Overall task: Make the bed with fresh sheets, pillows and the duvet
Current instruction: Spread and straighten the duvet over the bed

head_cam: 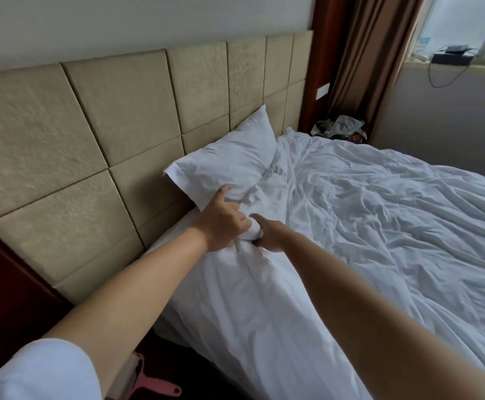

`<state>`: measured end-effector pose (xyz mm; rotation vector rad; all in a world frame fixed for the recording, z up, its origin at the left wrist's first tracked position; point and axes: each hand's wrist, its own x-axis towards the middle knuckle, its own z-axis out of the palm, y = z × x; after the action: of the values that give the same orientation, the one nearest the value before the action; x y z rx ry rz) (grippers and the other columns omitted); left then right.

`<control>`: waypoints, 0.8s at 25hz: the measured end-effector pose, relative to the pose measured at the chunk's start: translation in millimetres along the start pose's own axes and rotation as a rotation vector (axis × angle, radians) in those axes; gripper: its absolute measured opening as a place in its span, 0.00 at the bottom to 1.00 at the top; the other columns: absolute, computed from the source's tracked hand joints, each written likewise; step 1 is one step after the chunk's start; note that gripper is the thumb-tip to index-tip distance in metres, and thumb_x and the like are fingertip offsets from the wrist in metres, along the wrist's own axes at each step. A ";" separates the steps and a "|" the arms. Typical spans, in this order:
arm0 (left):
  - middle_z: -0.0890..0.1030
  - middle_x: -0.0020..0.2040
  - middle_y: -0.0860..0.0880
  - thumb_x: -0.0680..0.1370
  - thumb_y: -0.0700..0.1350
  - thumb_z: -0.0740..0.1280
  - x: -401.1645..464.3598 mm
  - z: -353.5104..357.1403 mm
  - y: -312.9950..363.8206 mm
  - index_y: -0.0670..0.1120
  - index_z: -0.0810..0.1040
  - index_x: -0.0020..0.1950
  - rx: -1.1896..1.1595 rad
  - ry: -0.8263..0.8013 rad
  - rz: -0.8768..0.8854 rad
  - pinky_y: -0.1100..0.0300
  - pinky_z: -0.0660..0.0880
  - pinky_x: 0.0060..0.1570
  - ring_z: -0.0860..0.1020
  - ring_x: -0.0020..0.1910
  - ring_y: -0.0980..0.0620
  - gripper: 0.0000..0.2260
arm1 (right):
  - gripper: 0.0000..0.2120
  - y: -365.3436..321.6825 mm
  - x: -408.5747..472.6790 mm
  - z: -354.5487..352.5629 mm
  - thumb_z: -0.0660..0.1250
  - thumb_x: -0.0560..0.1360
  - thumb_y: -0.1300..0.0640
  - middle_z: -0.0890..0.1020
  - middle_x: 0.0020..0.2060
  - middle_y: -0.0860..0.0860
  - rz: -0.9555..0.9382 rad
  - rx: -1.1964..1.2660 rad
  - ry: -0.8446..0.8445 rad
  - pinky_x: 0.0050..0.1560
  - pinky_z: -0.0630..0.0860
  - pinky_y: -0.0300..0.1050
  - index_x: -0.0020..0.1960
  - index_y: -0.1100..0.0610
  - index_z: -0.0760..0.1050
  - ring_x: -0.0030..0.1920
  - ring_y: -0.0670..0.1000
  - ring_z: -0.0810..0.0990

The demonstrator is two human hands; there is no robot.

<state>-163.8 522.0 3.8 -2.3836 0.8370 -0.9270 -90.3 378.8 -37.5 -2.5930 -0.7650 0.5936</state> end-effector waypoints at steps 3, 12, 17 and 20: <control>0.71 0.20 0.50 0.55 0.35 0.64 -35.0 8.7 -51.2 0.45 0.75 0.27 -0.089 0.015 -0.181 0.39 0.76 0.47 0.72 0.20 0.48 0.07 | 0.21 -52.0 42.0 -3.0 0.62 0.78 0.52 0.75 0.65 0.56 -0.051 -0.092 0.117 0.58 0.68 0.47 0.70 0.54 0.66 0.63 0.57 0.74; 0.80 0.50 0.45 0.74 0.41 0.61 -102.3 39.5 -108.2 0.50 0.70 0.49 -0.486 -0.561 -1.054 0.54 0.66 0.55 0.78 0.52 0.44 0.06 | 0.16 -145.8 110.6 7.1 0.57 0.78 0.58 0.76 0.62 0.57 -0.058 -0.317 0.190 0.58 0.71 0.48 0.66 0.57 0.70 0.62 0.58 0.75; 0.54 0.77 0.41 0.73 0.43 0.70 -152.9 91.1 -70.4 0.48 0.45 0.79 -0.850 -1.114 -1.233 0.46 0.66 0.67 0.60 0.74 0.41 0.42 | 0.15 -139.3 119.8 58.1 0.60 0.78 0.57 0.78 0.56 0.56 -0.075 -0.497 -0.161 0.48 0.71 0.46 0.62 0.61 0.74 0.55 0.57 0.78; 0.54 0.78 0.43 0.72 0.38 0.71 -159.6 98.0 -57.2 0.49 0.41 0.78 -1.092 -1.229 -1.248 0.49 0.71 0.63 0.61 0.73 0.40 0.47 | 0.16 -124.7 126.1 66.2 0.63 0.77 0.52 0.78 0.47 0.55 -0.081 -0.521 -0.319 0.44 0.69 0.44 0.57 0.63 0.76 0.45 0.54 0.75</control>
<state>-166.5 688.3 -99.6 -3.4240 -0.9967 1.1405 -78.9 564.4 -72.6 -2.9445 -1.2662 0.8968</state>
